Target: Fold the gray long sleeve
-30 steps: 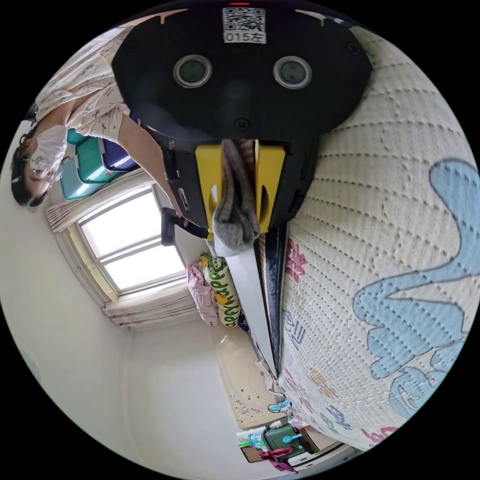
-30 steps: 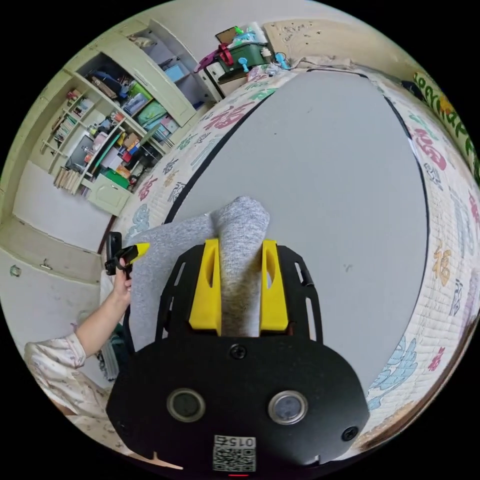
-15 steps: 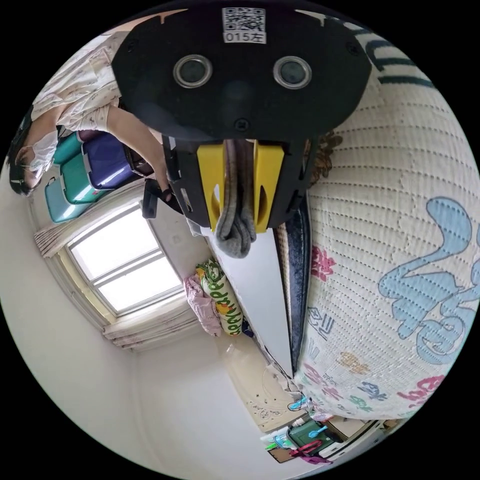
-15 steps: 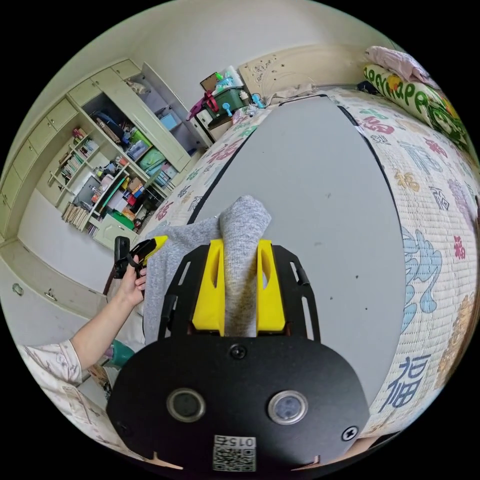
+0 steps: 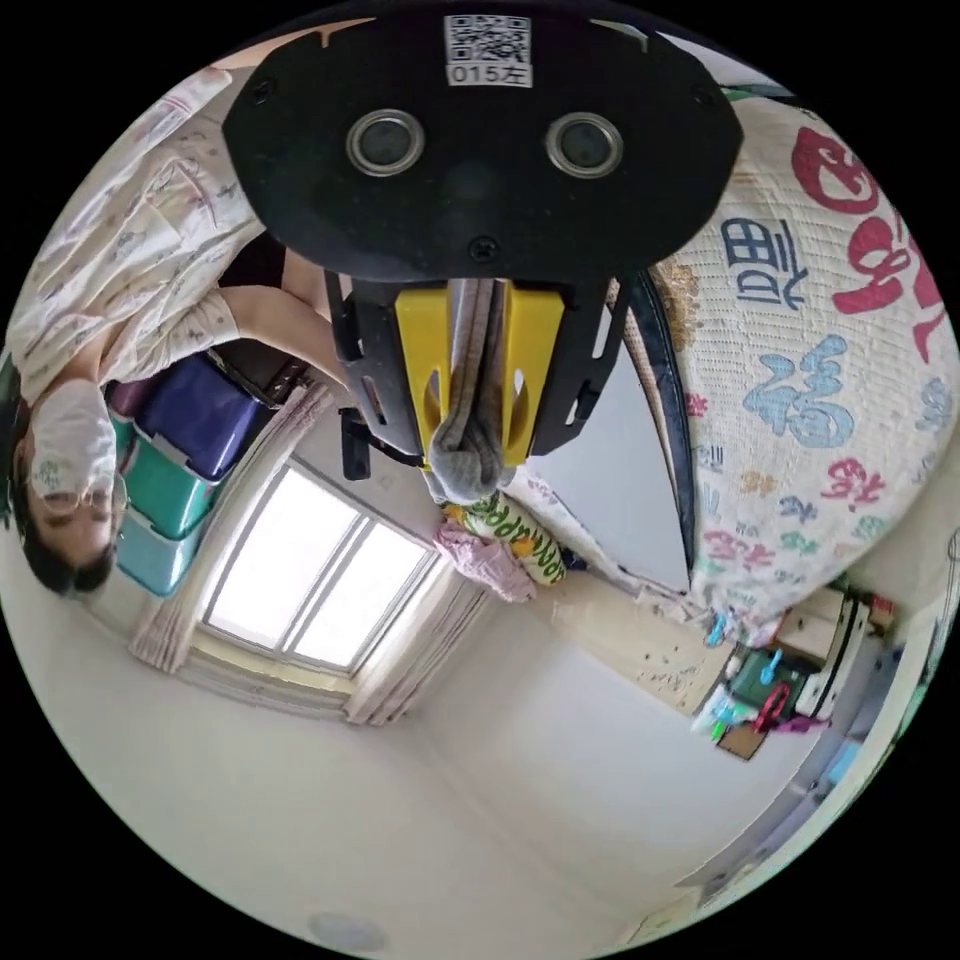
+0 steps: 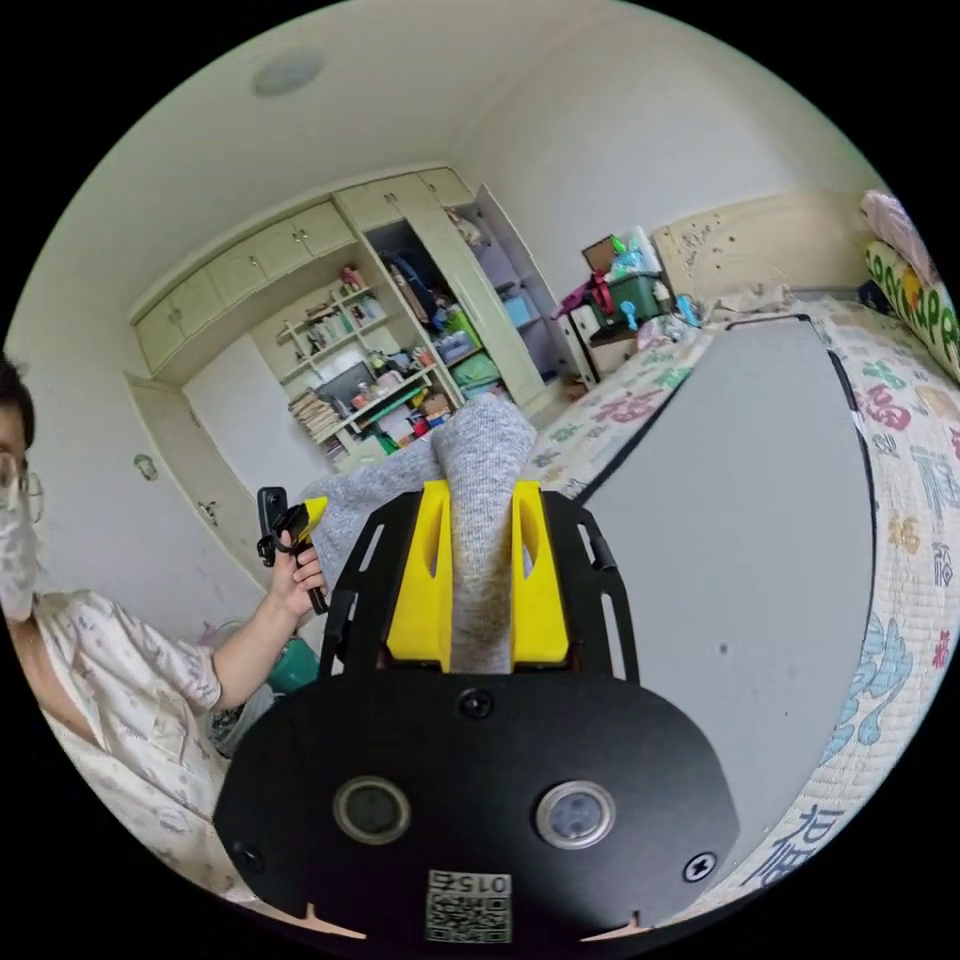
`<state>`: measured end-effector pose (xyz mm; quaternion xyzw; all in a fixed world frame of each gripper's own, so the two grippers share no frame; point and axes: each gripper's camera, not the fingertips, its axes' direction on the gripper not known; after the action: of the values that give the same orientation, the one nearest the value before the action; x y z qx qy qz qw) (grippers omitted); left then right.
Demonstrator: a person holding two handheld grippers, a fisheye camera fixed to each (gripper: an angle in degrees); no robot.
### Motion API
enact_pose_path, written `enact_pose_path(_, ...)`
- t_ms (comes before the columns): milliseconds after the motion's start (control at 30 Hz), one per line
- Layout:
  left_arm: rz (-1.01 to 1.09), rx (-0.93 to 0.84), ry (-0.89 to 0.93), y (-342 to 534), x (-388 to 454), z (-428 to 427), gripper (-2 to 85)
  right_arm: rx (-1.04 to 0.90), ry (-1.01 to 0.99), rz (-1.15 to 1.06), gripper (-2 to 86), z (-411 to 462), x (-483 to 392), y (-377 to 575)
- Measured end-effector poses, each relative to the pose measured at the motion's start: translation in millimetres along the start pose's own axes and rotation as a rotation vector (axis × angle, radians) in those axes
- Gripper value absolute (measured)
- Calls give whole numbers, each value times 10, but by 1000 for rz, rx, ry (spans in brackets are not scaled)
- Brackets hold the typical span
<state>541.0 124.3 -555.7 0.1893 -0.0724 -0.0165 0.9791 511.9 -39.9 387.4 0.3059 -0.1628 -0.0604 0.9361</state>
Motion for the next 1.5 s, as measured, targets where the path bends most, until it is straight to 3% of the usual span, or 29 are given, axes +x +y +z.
enact_pose_path(267, 160, 173, -132, 896, 888, -1490, 73, 22, -277, -258, 90, -135, -1311, 1025)
enact_pose_path(367, 241, 179, -226, 1060, 1124, -1992, 74, -18, -393, -303, 90, 131, -1782, 1385)
enact_pose_path(467, 182, 229, -338, 1191, 1005, -2500, 74, -94, -496, -356, 89, 620, -2300, 1595)
enact_pose_path(600, 0, 388, -629, 1582, 342, -3119, 76, -301, -496, -405, 91, 1956, -3277, 1783)
enact_pose_path(667, -176, 456, -778, 1861, -268, -3393, 79, -443, -466, -397, 96, 2675, -3629, 1947)
enact_pose_path(733, -485, 454, -998, 2328, -1203, -3653, 94, -528, -355, -307, 75, 3176, -3788, 2253)
enact_pose_path(833, -607, 439, -1266, 2685, -1708, -3486, 103, -462, -409, -304, 59, 2914, -3697, 2687)
enact_pose_path(900, -537, 430, -1310, 2660, -1944, -3147, 93, -440, -397, -329, 65, 2651, -3536, 2955)
enact_pose_path(967, -472, 303, -1320, 2481, -2401, -2734, 87, -432, -299, -290, 53, 2415, -3321, 3163)
enact_pose_path(1033, -442, 149, -1235, 2206, -3139, -2266, 86, -357, -208, -210, 27, 2014, -3113, 3330)
enact_pose_path(1100, -407, 128, -1192, 2042, -3622, -1995, 85, -248, -150, -144, 9, 1648, -3091, 3384)
enact_pose_path(1233, -462, 9, -1254, 1908, -4829, -1538, 79, 118, -12, -90, -3, 584, -3590, 3444)
enact_pose_path(1500, -334, -70, -1459, 1730, -5571, -960, 55, 819, 220, -291, -5, -1329, -5346, 3973)
